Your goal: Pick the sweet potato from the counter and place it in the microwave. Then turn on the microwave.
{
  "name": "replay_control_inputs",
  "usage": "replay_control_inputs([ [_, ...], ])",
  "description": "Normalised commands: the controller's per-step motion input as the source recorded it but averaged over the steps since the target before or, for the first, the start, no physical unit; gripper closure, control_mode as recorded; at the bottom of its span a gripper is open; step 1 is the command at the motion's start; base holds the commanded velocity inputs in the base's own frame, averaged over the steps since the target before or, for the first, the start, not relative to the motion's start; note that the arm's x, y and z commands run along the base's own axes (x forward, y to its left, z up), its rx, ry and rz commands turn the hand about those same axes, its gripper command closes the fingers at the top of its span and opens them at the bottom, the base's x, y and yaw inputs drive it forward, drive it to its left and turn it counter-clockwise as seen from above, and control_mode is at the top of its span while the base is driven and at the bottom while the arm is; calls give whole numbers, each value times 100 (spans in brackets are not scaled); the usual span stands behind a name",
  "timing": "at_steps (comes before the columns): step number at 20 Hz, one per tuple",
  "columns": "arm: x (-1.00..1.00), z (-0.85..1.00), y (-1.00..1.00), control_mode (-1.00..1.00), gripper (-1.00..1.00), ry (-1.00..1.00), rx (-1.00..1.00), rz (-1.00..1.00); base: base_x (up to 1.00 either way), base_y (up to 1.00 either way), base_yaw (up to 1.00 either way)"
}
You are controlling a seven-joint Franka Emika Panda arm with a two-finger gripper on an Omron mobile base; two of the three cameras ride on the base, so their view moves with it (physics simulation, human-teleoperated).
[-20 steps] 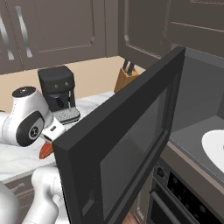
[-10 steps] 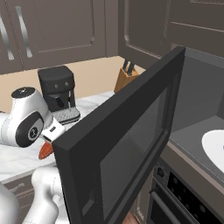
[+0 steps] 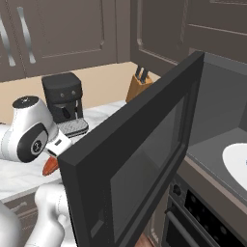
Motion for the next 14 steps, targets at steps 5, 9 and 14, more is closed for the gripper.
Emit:
replay_control_inputs([
  [5,0,0,0,100,100,0,0,0,0,0,0],
  [9,0,0,0,100,100,0,0,0,-10,0,0],
  [14,0,0,0,100,100,0,0,0,-42,-1,1],
])
